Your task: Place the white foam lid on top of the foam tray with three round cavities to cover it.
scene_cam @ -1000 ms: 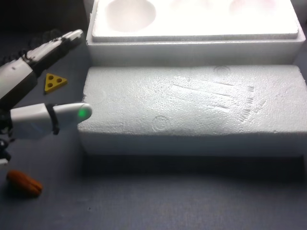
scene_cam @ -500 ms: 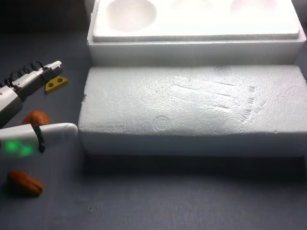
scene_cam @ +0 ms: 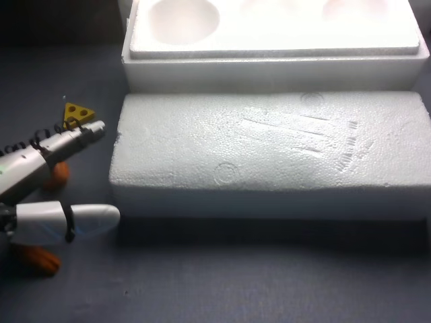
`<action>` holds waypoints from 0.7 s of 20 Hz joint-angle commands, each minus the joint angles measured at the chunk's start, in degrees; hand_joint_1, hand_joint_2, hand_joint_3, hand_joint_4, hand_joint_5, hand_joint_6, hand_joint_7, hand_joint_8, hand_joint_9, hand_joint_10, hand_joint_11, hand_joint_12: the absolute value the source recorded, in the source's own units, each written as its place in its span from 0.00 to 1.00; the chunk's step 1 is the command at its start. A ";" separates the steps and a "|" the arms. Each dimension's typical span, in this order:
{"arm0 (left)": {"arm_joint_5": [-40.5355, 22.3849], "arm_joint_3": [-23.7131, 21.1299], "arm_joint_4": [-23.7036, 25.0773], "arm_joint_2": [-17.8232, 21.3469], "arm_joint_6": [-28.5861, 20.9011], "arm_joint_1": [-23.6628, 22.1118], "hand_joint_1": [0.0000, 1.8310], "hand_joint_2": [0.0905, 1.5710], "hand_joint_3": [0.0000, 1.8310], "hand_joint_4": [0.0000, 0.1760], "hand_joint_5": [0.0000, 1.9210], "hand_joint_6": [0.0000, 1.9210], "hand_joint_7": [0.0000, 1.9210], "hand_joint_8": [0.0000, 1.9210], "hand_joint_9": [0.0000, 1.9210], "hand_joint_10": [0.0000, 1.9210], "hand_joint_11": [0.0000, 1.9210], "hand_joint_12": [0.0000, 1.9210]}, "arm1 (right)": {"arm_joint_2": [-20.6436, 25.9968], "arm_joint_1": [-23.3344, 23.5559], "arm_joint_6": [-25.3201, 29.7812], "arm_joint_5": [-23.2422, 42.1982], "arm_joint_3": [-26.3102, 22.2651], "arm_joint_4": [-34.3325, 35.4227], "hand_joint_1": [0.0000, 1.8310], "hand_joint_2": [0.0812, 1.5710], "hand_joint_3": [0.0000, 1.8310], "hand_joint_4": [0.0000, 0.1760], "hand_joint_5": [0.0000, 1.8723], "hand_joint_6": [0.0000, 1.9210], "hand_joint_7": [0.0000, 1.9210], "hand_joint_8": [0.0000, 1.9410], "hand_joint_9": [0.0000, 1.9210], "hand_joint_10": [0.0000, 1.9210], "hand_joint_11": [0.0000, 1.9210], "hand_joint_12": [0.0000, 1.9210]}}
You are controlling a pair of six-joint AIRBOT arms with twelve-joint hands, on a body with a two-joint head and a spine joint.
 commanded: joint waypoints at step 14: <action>0.93 1.17 2.74 0.96 -0.09 -3.20 0.24 0.60 0.00 0.02 0.02 0.00 0.00 0.00 0.00 0.00 0.00 0.00 | -1.65 5.80 -2.60 -2.08 2.32 -1.25 0.34 0.71 0.00 0.00 0.00 0.00 0.00 0.00 0.00 0.00 0.00 0.00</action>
